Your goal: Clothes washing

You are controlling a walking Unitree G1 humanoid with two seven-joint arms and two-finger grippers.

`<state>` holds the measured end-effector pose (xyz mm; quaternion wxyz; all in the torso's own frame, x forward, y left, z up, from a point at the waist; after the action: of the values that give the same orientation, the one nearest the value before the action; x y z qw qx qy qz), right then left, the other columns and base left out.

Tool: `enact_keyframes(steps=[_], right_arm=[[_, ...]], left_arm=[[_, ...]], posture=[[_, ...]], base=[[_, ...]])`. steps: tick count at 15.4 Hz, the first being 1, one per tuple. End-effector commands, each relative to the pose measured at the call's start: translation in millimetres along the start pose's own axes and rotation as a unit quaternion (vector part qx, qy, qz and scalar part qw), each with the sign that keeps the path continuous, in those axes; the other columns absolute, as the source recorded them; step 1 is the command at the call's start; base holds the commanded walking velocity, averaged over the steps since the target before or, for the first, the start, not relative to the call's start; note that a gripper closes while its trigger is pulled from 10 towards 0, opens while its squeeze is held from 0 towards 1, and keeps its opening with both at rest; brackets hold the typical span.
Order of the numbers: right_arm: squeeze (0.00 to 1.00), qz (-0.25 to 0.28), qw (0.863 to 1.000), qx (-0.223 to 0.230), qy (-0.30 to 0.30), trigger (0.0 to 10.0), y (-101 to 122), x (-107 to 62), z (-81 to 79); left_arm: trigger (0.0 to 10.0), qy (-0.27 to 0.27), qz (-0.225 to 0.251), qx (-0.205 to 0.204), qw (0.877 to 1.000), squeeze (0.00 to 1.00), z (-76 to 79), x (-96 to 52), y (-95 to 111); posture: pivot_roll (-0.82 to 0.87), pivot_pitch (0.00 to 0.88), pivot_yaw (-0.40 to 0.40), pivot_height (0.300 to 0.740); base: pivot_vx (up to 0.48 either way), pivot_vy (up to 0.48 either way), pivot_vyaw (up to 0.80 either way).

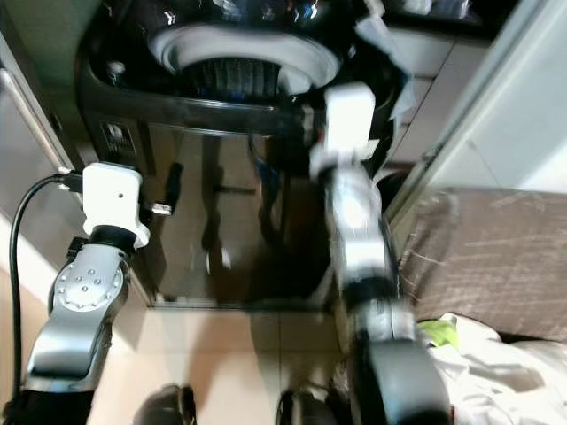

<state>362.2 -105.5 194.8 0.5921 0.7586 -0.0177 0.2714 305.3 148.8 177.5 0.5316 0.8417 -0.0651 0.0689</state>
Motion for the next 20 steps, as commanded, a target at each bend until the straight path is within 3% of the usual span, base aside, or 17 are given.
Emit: enact_keyframes(steps=[1,4,5,7,9,12,15,18,20], right_arm=[[0.0,-0.011,1.0,0.015,0.016,10.0,0,-7.9,-3.7],[0.0,-0.044,0.998,0.015,0.032,10.0,-5,-37.8,-6.0],[0.0,-0.109,0.994,0.02,0.009,10.0,-26,-67.1,7.7],[0.0,-0.18,0.981,0.044,-0.048,10.0,-49,-83.9,27.2],[0.0,-0.188,0.979,0.041,-0.068,10.0,-59,-72.9,31.9],[0.0,-0.173,0.985,0.012,-0.011,10.0,-52,-51.8,8.2],[0.0,-0.154,0.987,-0.018,0.043,10.0,-45,-34.2,-7.5],[0.0,-0.138,0.988,-0.052,0.043,10.0,-38,-29.6,-2.8],[0.0,-0.096,0.989,-0.11,0.037,10.0,-21,-23.2,3.0]], left_arm=[[10.0,0.0,0.0,-0.004,1.0,0.0,2.3,3.0,-1],[10.0,-0.001,0.005,0.02,1.0,0.0,3.0,0.4,-2],[10.0,0.001,-0.016,0.035,0.999,0.0,1.4,-8.3,-13],[10.0,0.011,-0.044,0.037,0.998,0.0,-1.3,-14.6,-27],[10.0,0.036,-0.068,0.04,0.996,0.0,-7.5,-16.9,-38],[10.0,0.042,-0.069,0.011,0.997,0.0,-10.6,-13.8,-39],[10.0,0.032,-0.079,-0.001,0.996,0.0,-1.5,-11.6,-41],[10.0,0.015,-0.06,0.006,0.998,0.0,5.8,-7.3,-36],[10.0,0.004,-0.047,-0.001,0.999,0.0,9.7,-4.9,-33]], posture=[[0.0,0.0,-0.054,0.74],[0.0,0.0,-0.05,0.74],[0.01,0.0,-0.05,0.74],[0.03,0.0,-0.041,0.74],[0.04,0.0,-0.036,0.74],[0.04,0.0,-0.033,0.74],[0.03,0.0,-0.037,0.74],[0.01,0.0,-0.031,0.74],[0.0,0.0,-0.02,0.74]], base=[[0.0,0.0,0.0],[0.0,0.0,0.0],[0.0,0.0,0.0],[0.0,0.0,0.0],[0.0,0.0,0.0],[0.0,0.0,0.0],[-0.311,0.0,-0.36],[-0.125,0.0,-0.53],[0.0,0.0,-0.56]])
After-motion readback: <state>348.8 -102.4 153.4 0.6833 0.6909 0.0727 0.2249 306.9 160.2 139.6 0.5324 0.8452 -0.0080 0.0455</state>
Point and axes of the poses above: a point about 5 cm out from each wrist's last joint towards the gripper, its own x axis pointing out of the wrist towards the gripper, its own y axis along the axis of the wrist's last joint, z = x × y, the point moved 2 cm from there along x, pointing out of the wrist towards the gripper, and after that the axes turned 12 degrees about x, right-handed, at the moved point
